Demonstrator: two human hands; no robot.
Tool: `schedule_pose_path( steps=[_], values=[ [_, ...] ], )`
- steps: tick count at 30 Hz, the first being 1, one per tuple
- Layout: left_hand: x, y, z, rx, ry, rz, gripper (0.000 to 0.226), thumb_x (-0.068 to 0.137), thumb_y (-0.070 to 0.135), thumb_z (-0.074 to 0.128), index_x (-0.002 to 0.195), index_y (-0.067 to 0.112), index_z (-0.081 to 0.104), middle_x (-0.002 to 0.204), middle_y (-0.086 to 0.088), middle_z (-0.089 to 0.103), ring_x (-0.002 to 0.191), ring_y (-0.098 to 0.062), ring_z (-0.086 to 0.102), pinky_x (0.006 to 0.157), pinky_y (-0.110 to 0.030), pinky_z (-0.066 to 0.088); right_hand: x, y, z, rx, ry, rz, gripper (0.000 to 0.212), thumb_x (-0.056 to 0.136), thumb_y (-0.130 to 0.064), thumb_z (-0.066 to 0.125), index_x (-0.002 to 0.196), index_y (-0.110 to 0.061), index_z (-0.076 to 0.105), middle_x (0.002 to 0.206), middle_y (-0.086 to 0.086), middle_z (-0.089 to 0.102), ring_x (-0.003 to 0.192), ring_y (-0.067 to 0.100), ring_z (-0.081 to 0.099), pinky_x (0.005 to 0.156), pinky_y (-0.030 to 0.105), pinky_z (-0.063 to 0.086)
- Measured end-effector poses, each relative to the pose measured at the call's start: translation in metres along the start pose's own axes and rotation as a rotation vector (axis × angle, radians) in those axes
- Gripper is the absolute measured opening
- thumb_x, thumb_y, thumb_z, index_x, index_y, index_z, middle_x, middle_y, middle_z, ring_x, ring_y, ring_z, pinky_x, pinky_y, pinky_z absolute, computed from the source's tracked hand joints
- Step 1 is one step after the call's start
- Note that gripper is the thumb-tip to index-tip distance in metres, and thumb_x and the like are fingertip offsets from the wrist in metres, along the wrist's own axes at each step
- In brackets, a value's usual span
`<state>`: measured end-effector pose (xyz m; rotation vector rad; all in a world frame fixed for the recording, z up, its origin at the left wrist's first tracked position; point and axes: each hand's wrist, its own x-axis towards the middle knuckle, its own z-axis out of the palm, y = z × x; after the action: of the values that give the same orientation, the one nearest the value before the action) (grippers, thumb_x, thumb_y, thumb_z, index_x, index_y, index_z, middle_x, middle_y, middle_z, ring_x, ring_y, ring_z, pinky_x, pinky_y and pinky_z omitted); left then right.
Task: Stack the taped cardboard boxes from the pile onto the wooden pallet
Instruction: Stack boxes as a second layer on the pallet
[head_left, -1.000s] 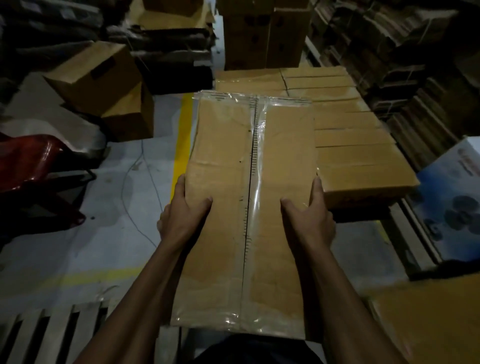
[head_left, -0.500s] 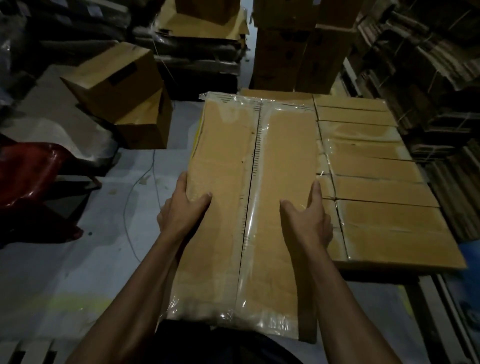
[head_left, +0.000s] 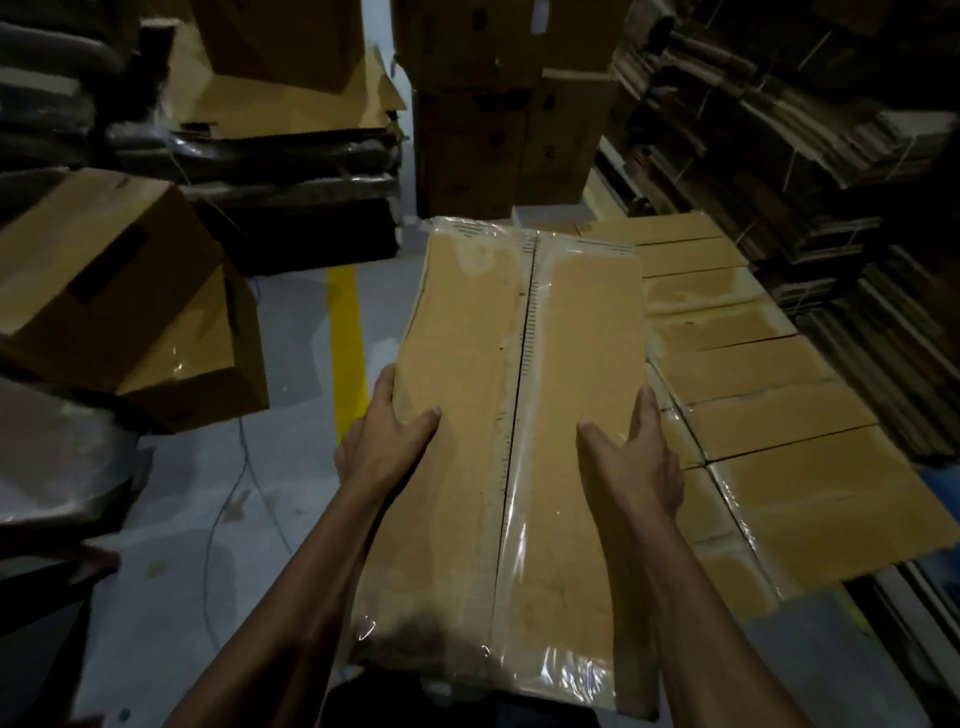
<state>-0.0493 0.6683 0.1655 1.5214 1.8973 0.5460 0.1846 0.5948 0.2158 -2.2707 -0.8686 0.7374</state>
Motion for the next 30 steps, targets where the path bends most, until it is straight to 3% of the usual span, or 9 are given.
schedule_pose_path(
  steps=[7, 18, 30],
  values=[
    [0.127, 0.037, -0.014, -0.013, -0.084, 0.125, 0.079, 0.082, 0.062, 0.056, 0.149, 0.045, 0.017, 0.140, 0.000, 0.054, 0.122, -0.034, 0.053, 0.097, -0.044, 0.045, 0.060, -0.065, 0.040, 0.053, 0.133, 0.109, 0.087, 0.087, -0.053, 0.064, 0.156, -0.043, 0.011, 0.145, 0.012, 0.050, 0.133, 0.037, 0.042, 0.106, 0.048, 0.033],
    [0.339, 0.113, 0.035, 0.097, -0.255, 0.254, 0.080, 0.079, 0.064, 0.055, 0.148, 0.045, 0.018, 0.135, -0.001, 0.059, 0.117, -0.034, 0.057, 0.096, -0.047, 0.047, 0.216, -0.134, 0.097, 0.127, 0.240, 0.292, 0.087, 0.089, -0.054, 0.063, 0.156, -0.044, 0.009, 0.145, 0.011, 0.051, 0.130, 0.037, 0.045, 0.104, 0.050, 0.038],
    [0.490, 0.192, 0.068, 0.157, -0.518, 0.384, 0.077, 0.084, 0.061, 0.057, 0.147, 0.045, 0.015, 0.139, 0.000, 0.055, 0.120, -0.035, 0.055, 0.097, -0.046, 0.045, 0.303, -0.207, 0.131, 0.160, 0.435, 0.522, 0.083, 0.093, -0.048, 0.061, 0.158, -0.039, 0.011, 0.147, 0.012, 0.048, 0.132, 0.037, 0.044, 0.104, 0.046, 0.037]
  ],
)
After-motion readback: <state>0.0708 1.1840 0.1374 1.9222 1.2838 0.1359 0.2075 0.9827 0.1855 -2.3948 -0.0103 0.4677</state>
